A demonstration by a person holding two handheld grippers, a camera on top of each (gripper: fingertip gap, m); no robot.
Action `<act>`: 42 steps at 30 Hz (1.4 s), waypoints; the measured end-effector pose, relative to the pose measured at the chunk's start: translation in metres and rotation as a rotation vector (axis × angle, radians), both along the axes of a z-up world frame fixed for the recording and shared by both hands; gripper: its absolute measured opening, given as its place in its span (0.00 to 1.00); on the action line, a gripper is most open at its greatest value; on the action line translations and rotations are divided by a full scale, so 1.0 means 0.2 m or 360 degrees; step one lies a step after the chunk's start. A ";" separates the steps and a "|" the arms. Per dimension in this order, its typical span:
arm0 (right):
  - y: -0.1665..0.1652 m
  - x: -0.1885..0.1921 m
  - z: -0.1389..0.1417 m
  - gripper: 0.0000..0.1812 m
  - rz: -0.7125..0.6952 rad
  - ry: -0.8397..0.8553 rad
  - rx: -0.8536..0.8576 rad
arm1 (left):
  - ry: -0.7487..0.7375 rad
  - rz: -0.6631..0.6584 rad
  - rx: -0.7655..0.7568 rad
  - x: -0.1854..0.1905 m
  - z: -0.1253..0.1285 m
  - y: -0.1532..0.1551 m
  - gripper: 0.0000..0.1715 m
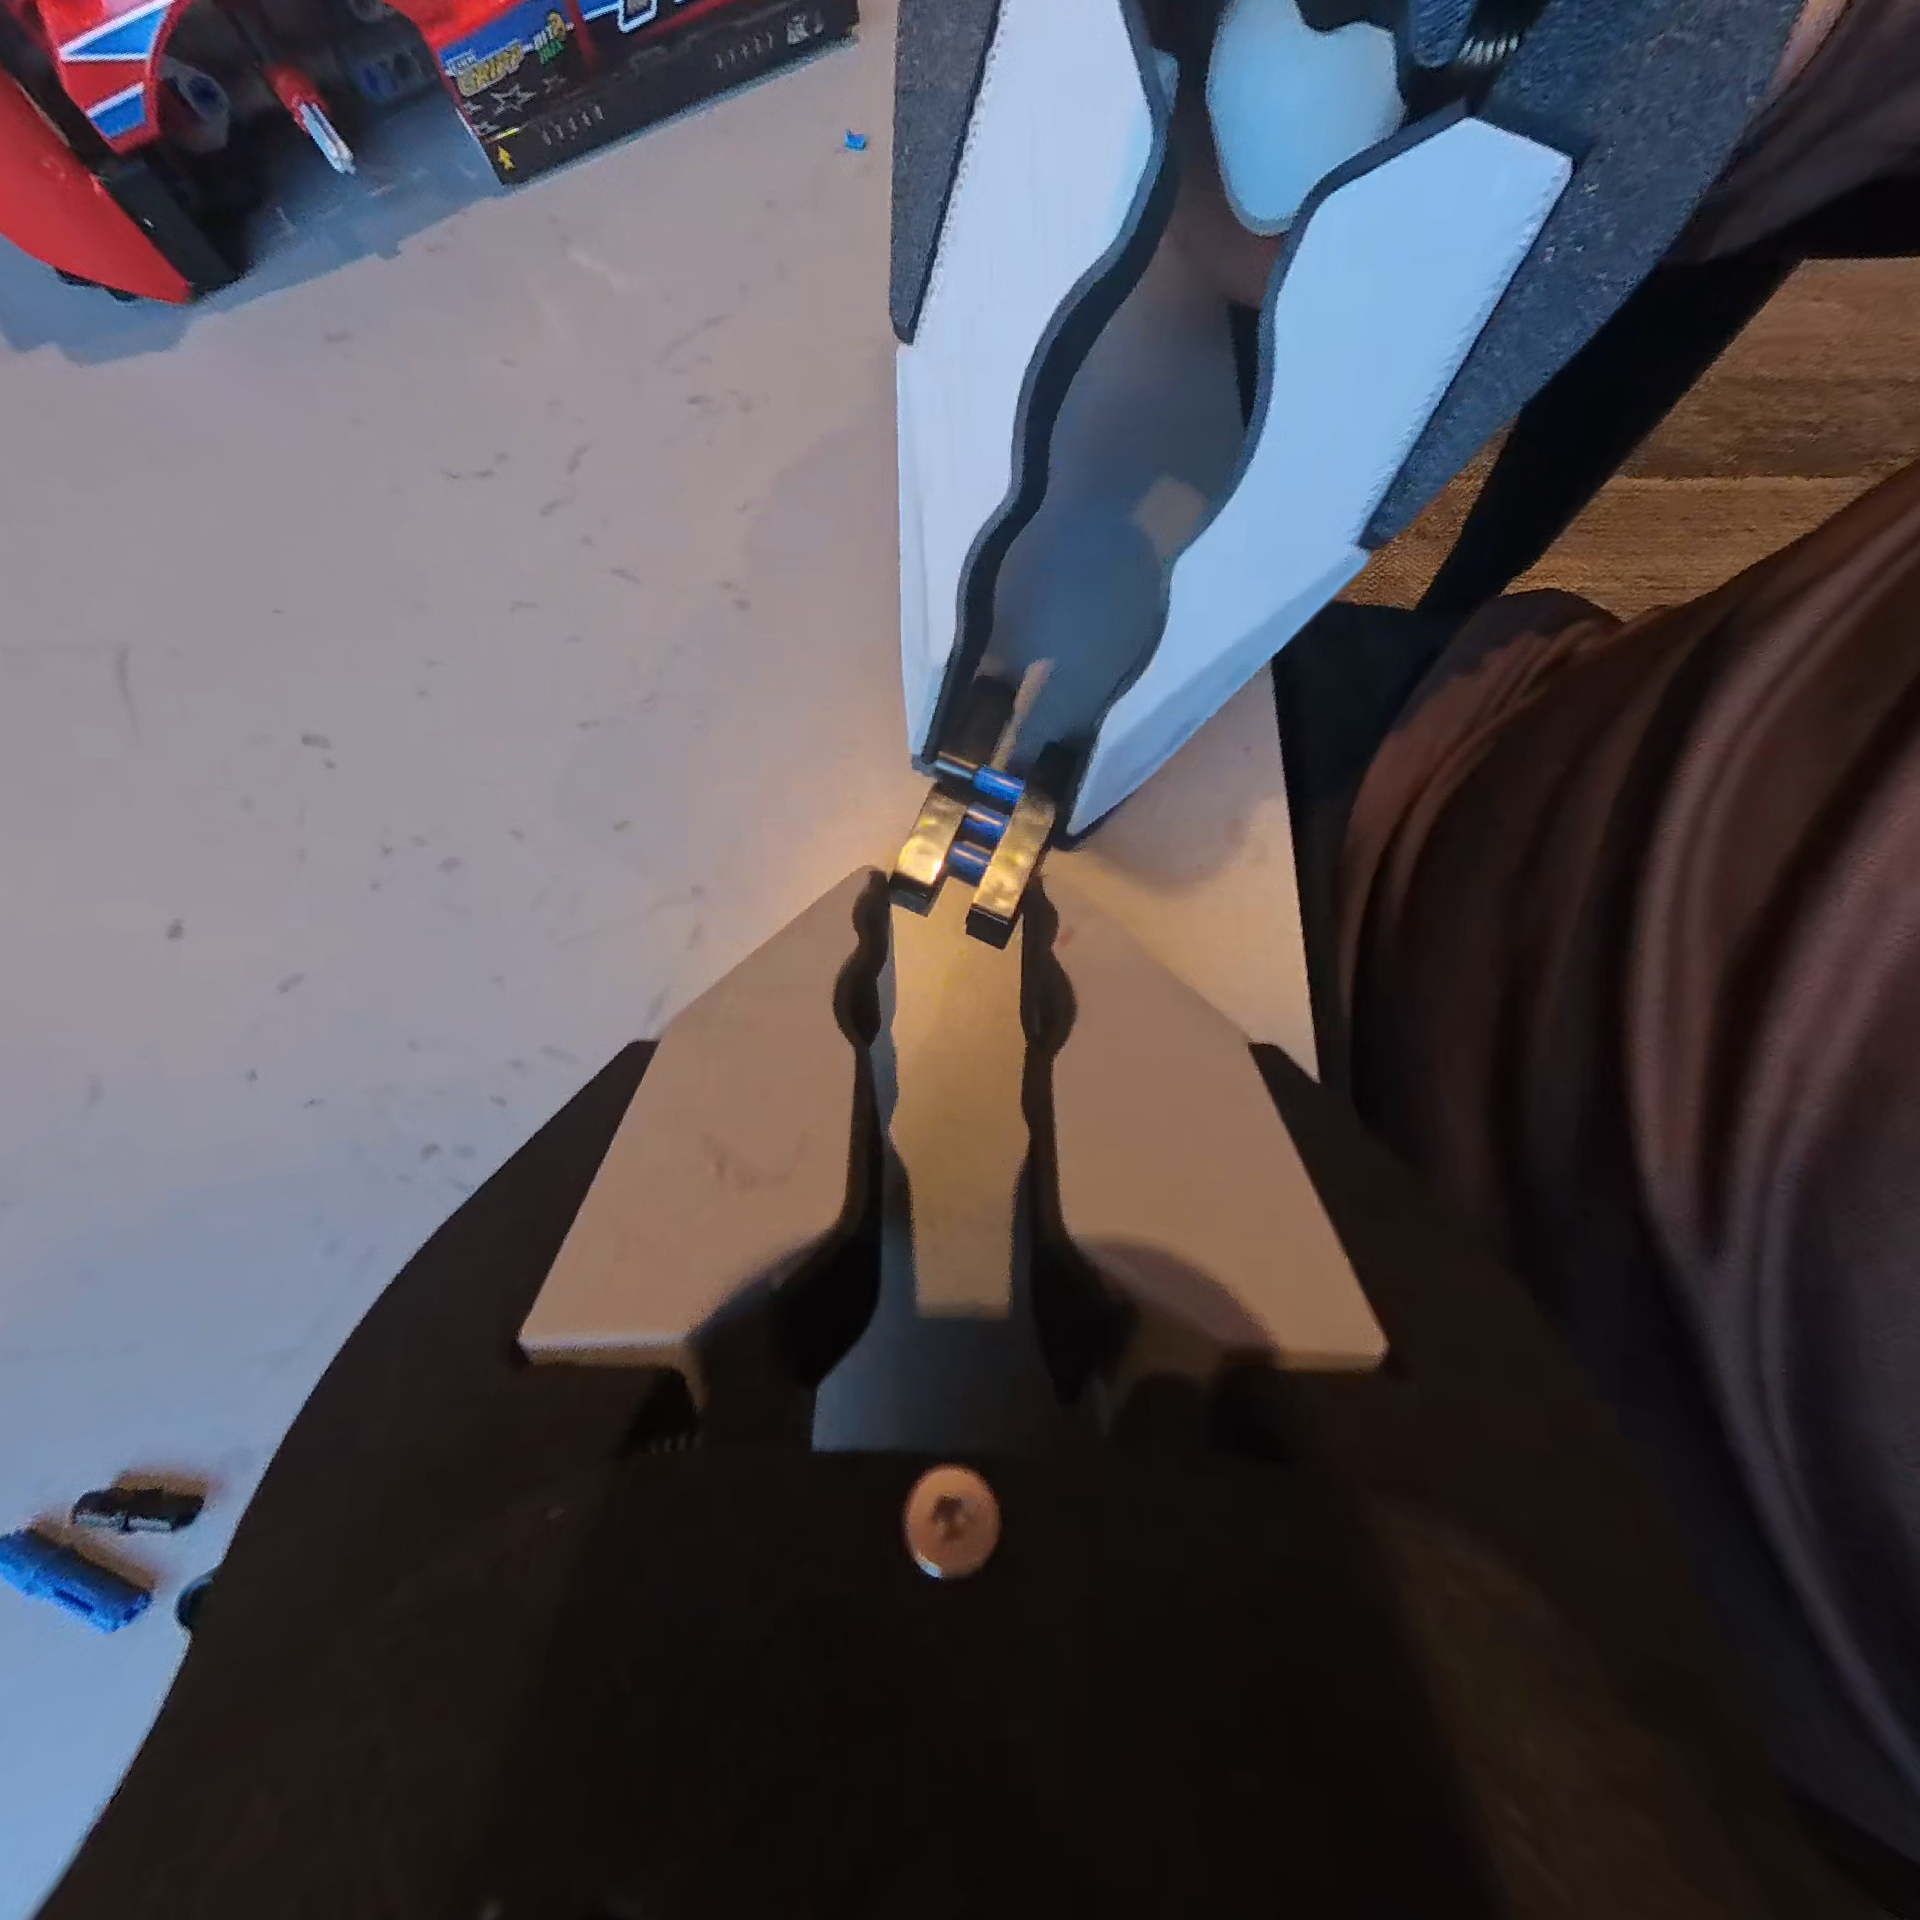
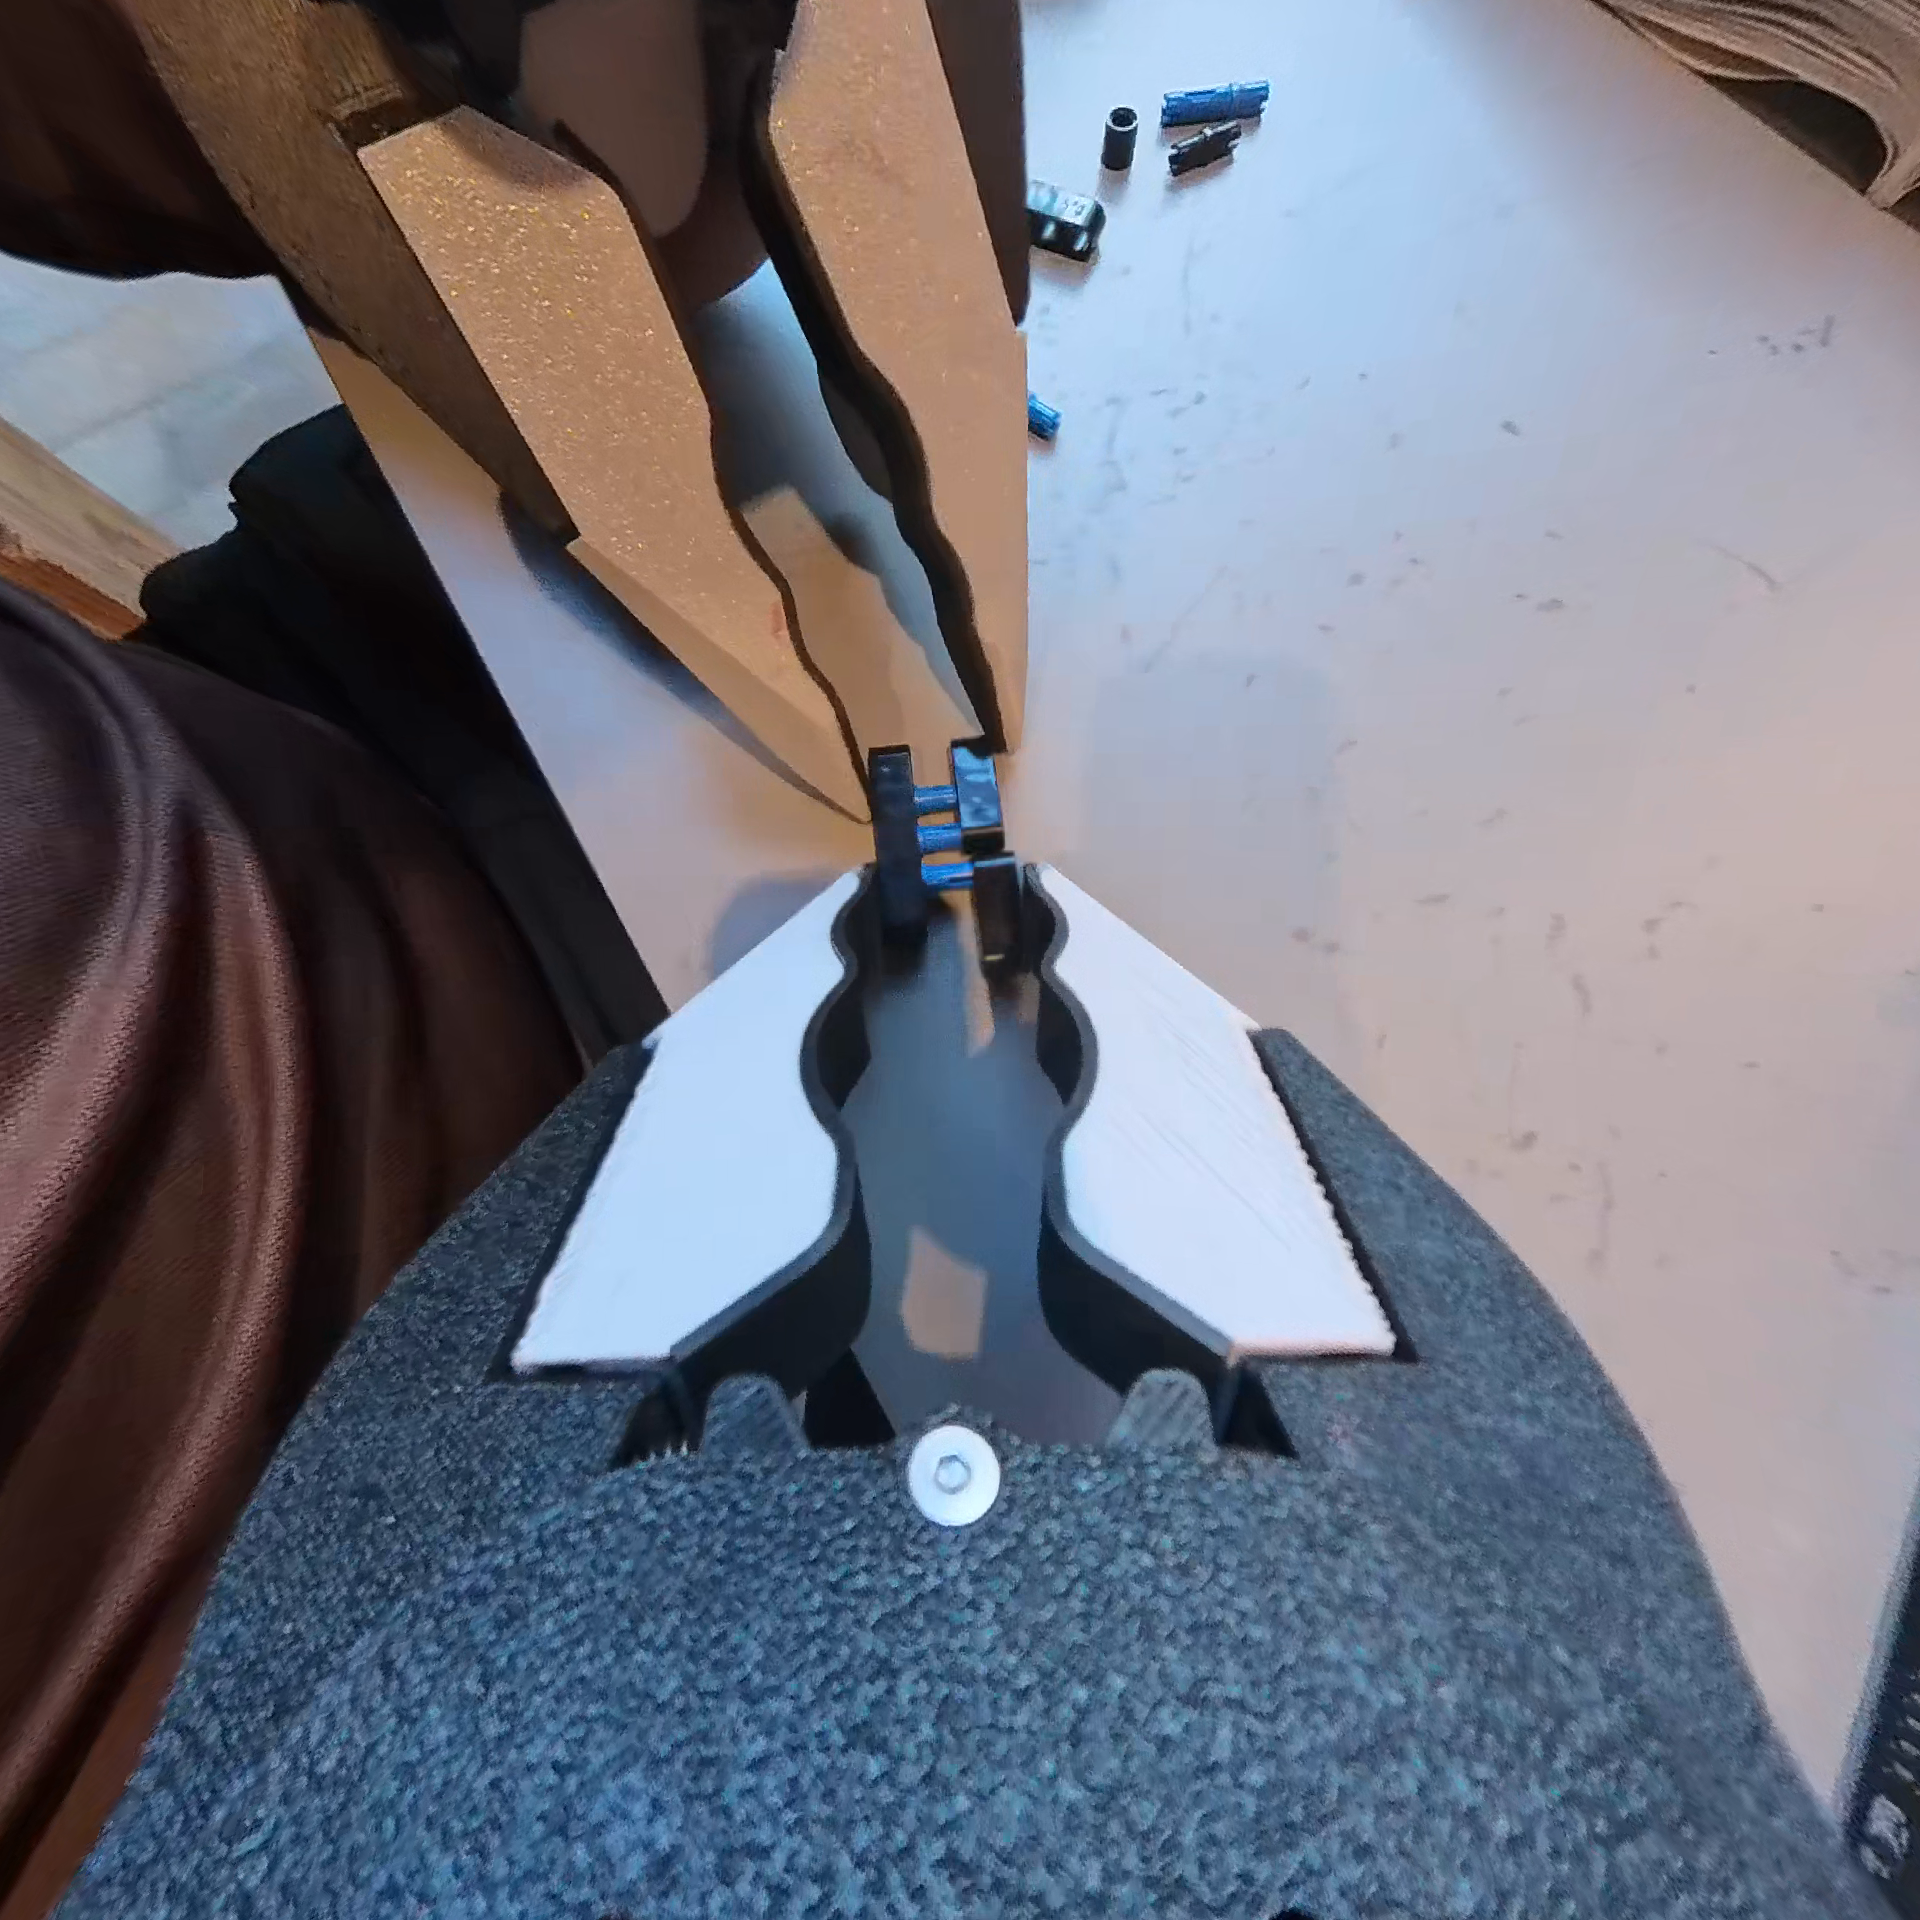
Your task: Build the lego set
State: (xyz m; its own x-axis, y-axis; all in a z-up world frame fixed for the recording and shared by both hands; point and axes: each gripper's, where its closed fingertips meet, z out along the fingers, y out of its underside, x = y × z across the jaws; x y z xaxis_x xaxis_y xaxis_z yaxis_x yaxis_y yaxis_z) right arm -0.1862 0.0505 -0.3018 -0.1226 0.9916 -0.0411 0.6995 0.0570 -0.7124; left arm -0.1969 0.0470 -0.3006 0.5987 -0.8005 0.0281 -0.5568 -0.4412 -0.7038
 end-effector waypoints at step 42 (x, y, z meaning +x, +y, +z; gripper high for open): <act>-0.04 -0.02 0.02 0.19 0.0340 0.0079 0.0210 | 0.0092 0.0037 0.0108 -0.08 0.02 -0.04 0.21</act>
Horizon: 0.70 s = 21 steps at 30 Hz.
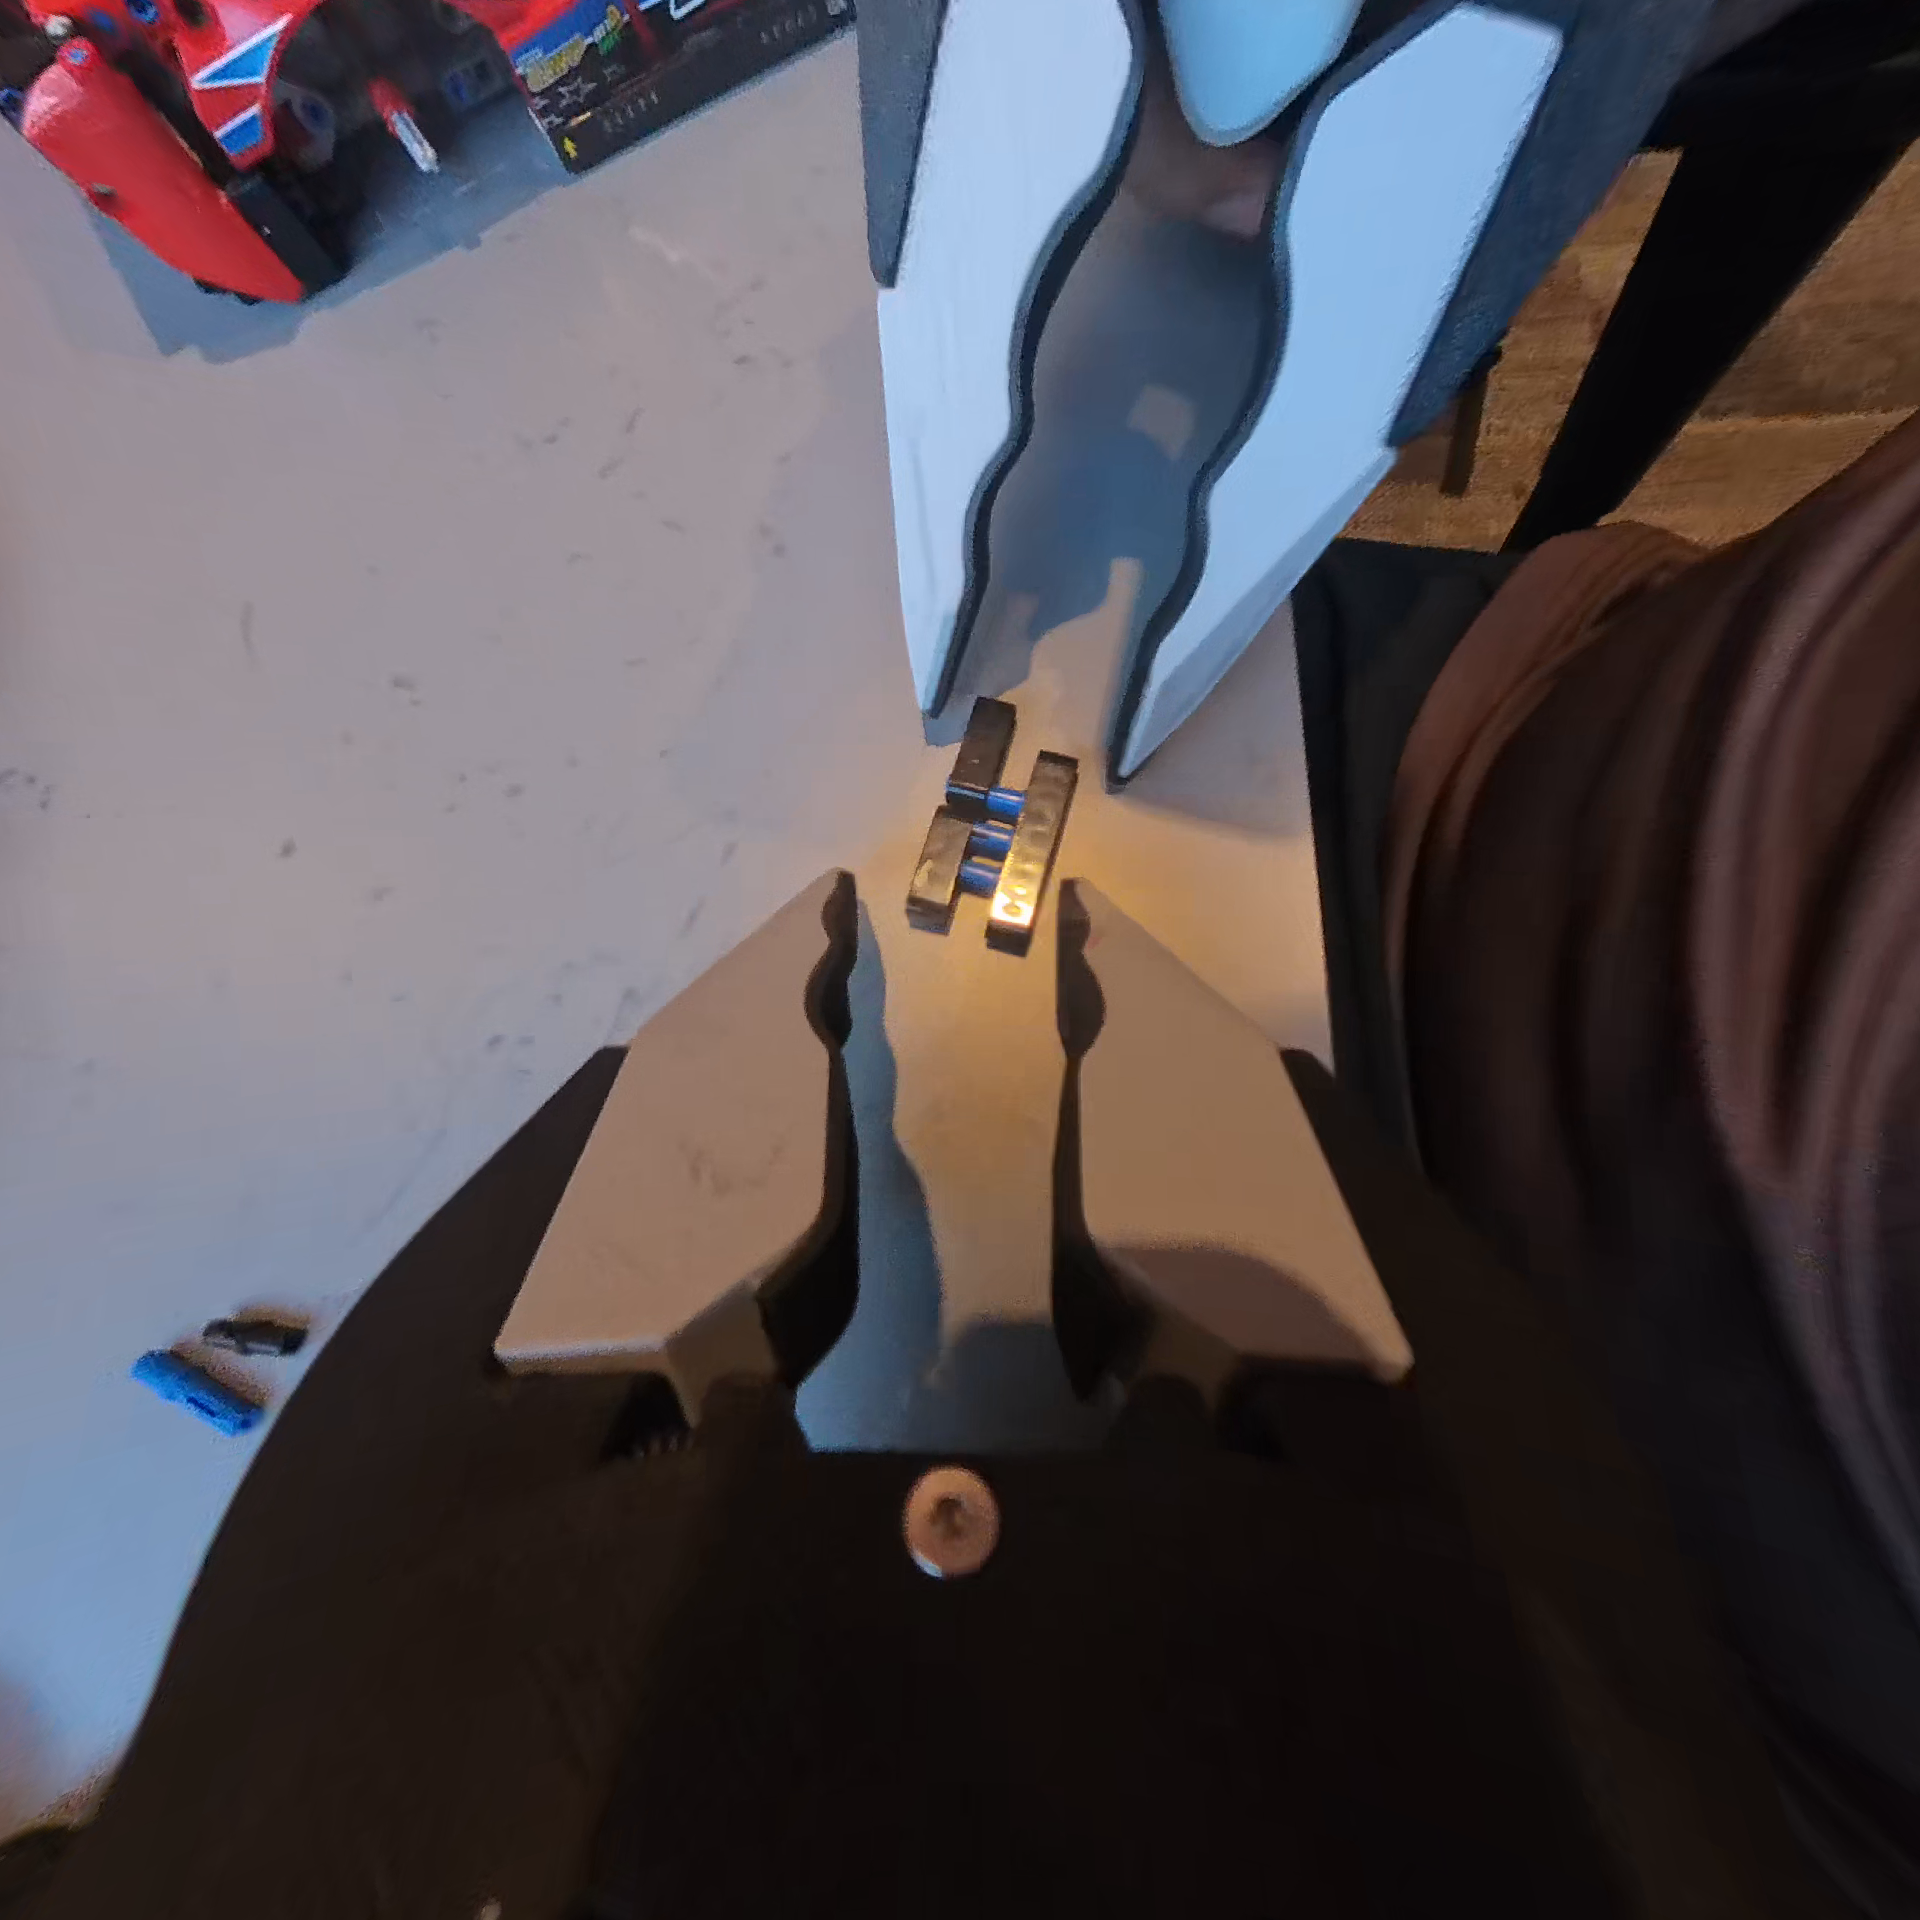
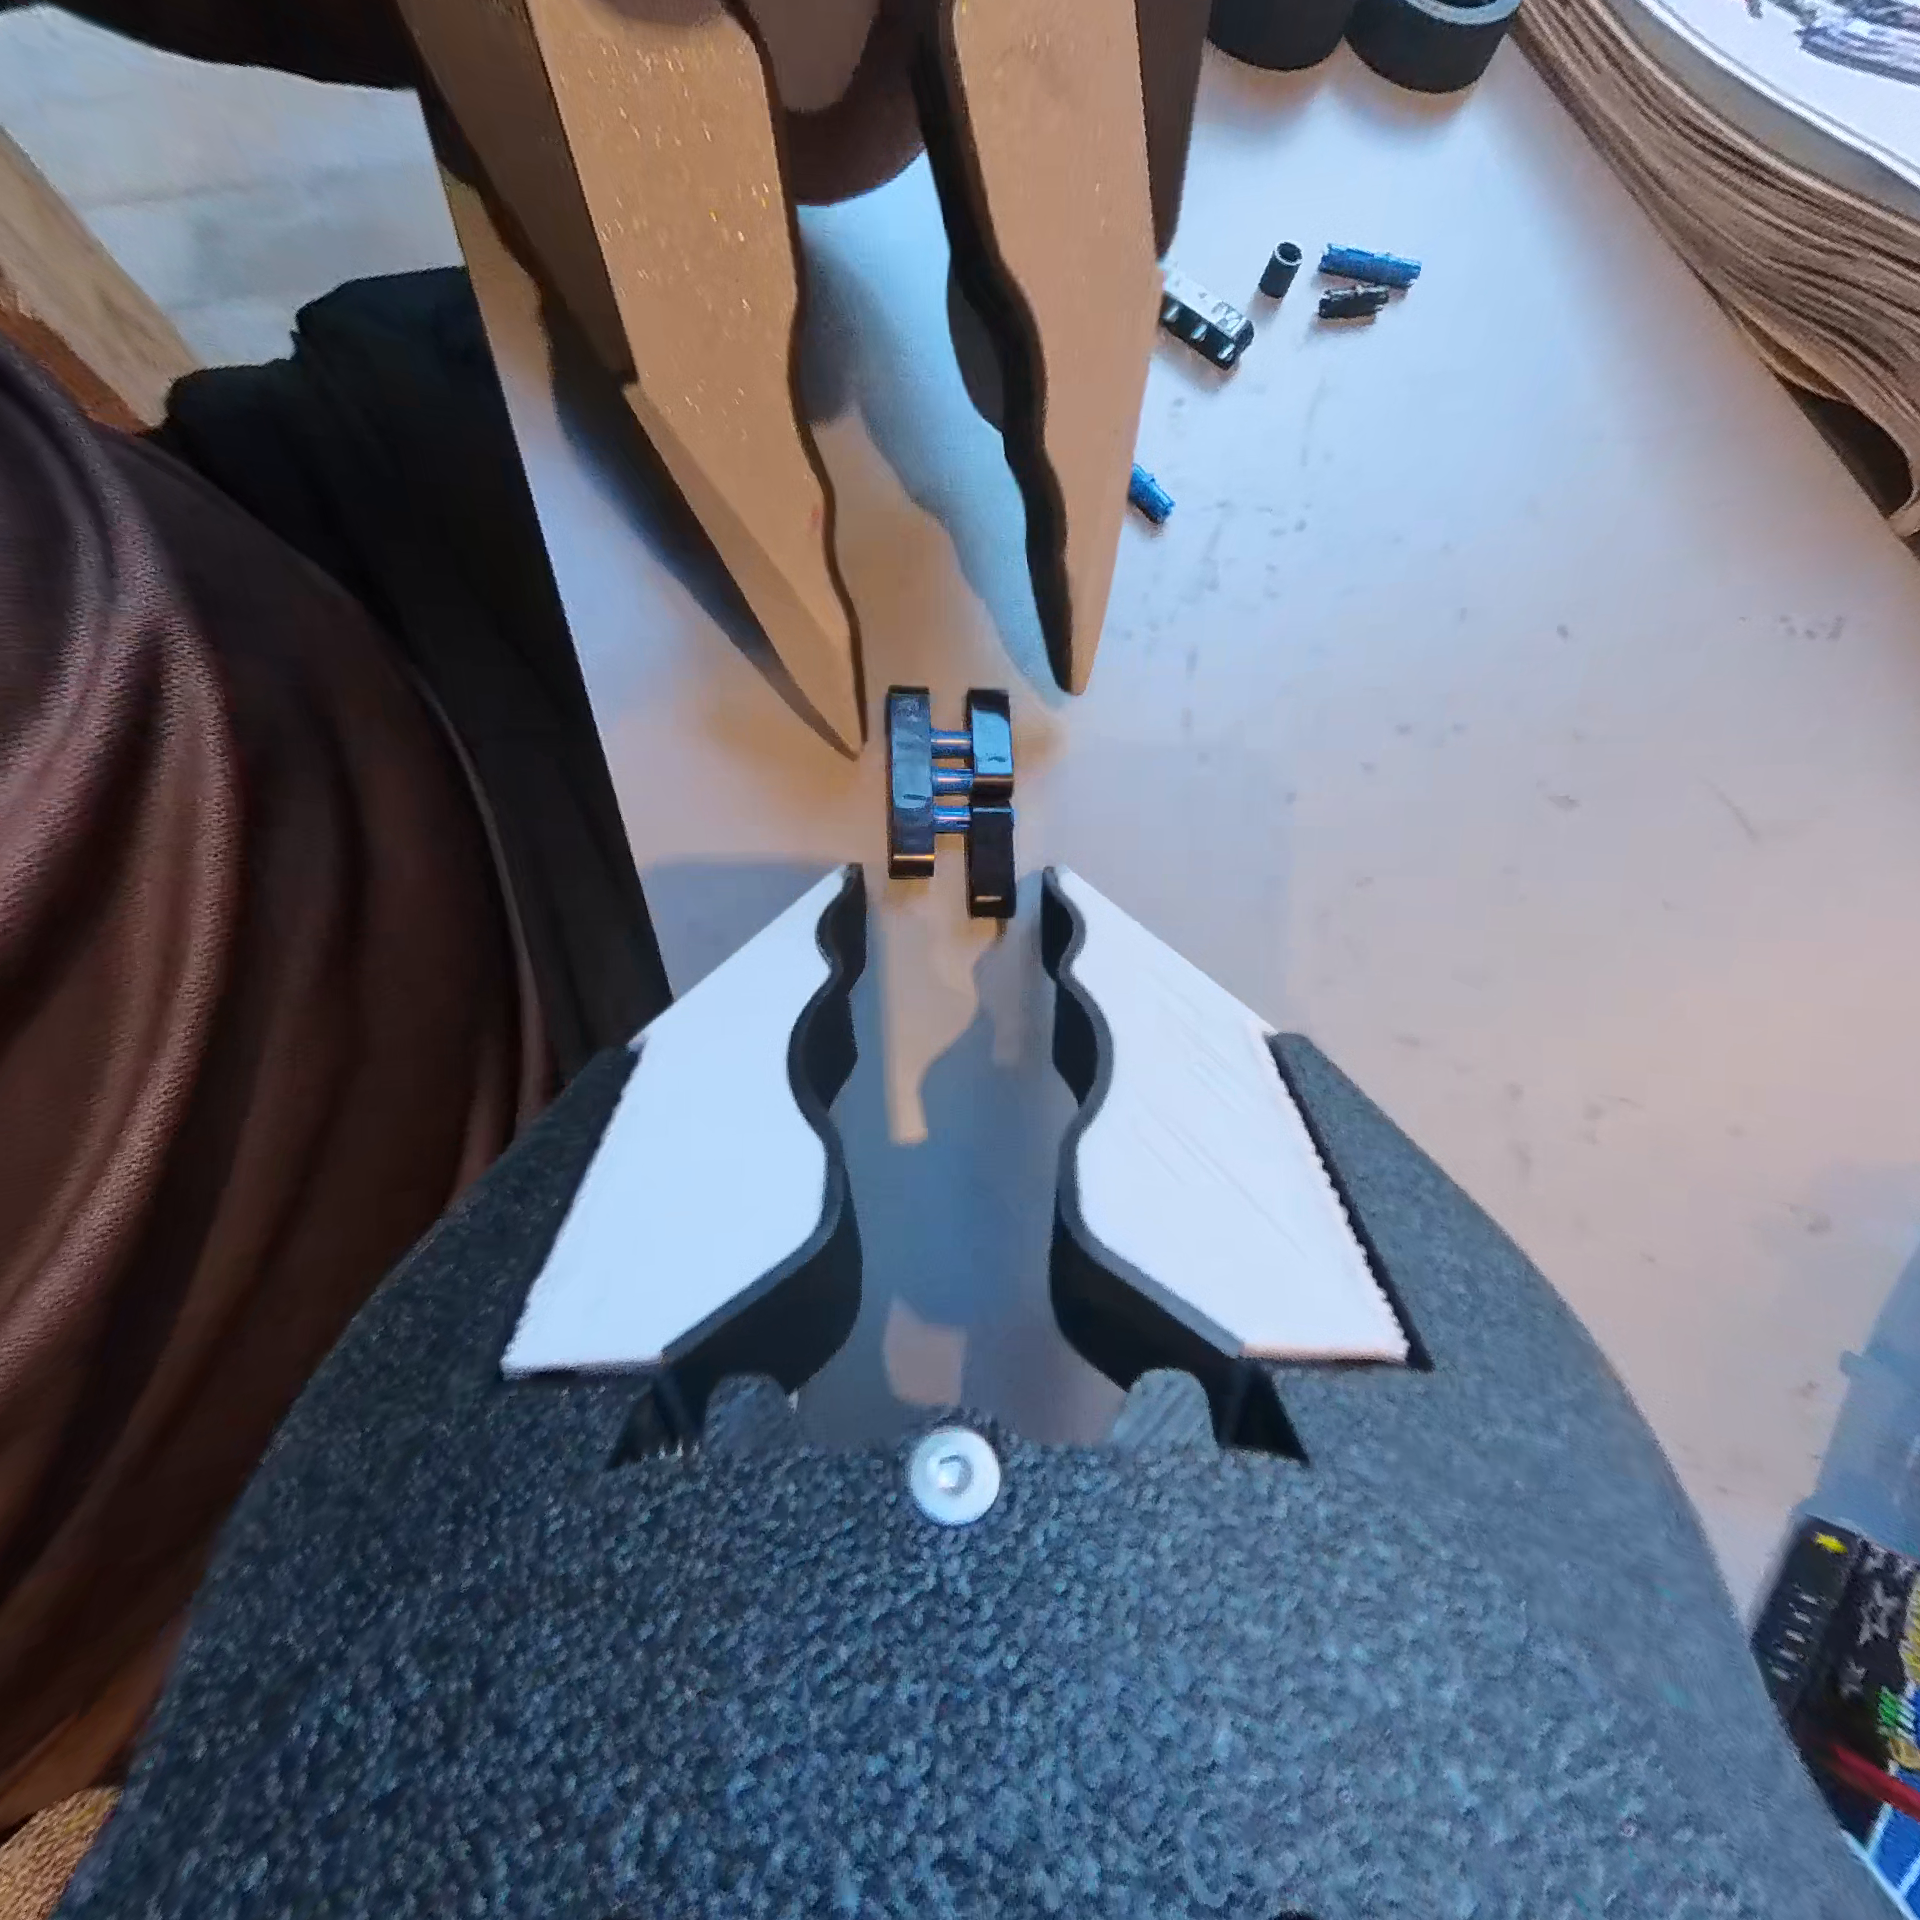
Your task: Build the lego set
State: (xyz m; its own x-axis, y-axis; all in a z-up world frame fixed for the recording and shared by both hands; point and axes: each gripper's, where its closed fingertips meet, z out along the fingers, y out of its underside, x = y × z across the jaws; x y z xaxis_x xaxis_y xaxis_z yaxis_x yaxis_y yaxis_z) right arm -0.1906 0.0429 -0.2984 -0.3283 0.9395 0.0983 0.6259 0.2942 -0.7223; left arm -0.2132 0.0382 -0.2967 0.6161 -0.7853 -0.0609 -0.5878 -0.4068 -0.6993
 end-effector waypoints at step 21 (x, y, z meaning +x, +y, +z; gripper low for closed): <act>-0.03 0.00 0.02 0.13 0.0004 0.0053 -0.0045 | 0.0007 0.0558 0.0094 -0.17 -0.01 0.10 0.22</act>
State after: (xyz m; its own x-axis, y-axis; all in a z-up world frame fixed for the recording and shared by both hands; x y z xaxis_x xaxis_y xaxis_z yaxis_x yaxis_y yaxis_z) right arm -0.1896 0.0376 -0.2938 -0.3278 0.9411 0.0827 0.6005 0.2751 -0.7508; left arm -0.2469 0.0572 -0.2979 0.8471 -0.5214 -0.1030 -0.4225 -0.5431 -0.7256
